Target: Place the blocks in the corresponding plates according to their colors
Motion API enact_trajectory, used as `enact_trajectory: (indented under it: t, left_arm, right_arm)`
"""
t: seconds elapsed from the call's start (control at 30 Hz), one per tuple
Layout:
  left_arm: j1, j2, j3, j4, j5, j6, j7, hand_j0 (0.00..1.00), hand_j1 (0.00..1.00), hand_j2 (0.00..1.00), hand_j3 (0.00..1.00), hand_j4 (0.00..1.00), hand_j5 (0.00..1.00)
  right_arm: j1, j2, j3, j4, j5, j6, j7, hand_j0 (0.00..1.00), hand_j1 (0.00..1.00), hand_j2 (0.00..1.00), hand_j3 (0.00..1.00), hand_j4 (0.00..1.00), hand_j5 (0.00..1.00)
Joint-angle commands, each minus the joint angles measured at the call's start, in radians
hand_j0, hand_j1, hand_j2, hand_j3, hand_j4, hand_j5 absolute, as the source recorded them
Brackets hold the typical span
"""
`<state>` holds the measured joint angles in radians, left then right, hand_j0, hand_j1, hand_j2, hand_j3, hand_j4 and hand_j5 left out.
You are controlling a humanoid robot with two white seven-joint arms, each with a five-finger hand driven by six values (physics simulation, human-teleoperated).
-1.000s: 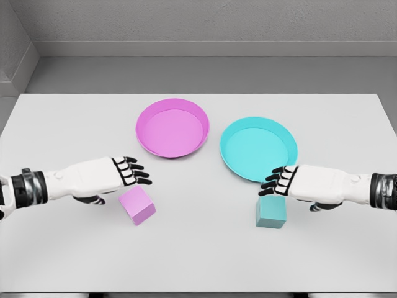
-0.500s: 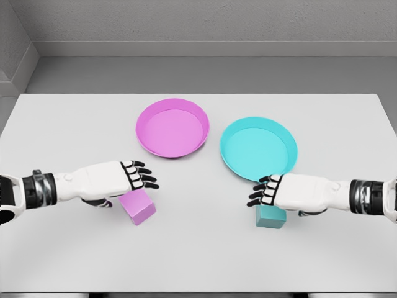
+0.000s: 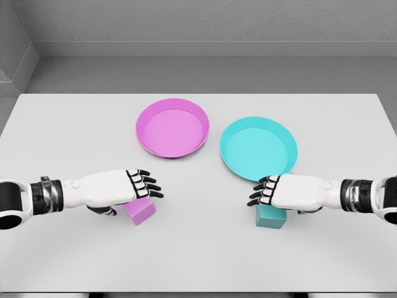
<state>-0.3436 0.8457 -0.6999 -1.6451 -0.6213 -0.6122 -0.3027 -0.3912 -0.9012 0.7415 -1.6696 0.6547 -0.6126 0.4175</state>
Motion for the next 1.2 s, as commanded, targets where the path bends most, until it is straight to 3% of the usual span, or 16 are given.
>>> enact_trajectory:
  t: [0.0,0.73,1.17]
  left_arm:
    - [0.0,-0.004,-0.006,0.005,0.006,0.001,0.0,1.0,1.0,1.0,1.0,1.0,1.0]
    - [-0.008,-0.048,-0.021,0.077,-0.005,0.001,0.0,1.0,1.0,1.0,1.0,1.0,1.0]
    - [-0.021,-0.074,-0.043,0.107,-0.015,0.001,0.0,1.0,1.0,1.0,1.0,1.0,1.0]
  right_arm:
    - [0.0,0.013,0.01,0.007,0.013,0.002,0.0,1.0,1.0,1.0,1.0,1.0,1.0]
    - [0.002,0.061,0.029,0.051,0.036,0.002,0.038,1.0,1.0,1.0,1.0,1.0,1.0]
    - [0.002,0.061,0.029,0.05,0.037,0.002,0.061,0.72,0.72,0.72,0.72,0.72,0.72]
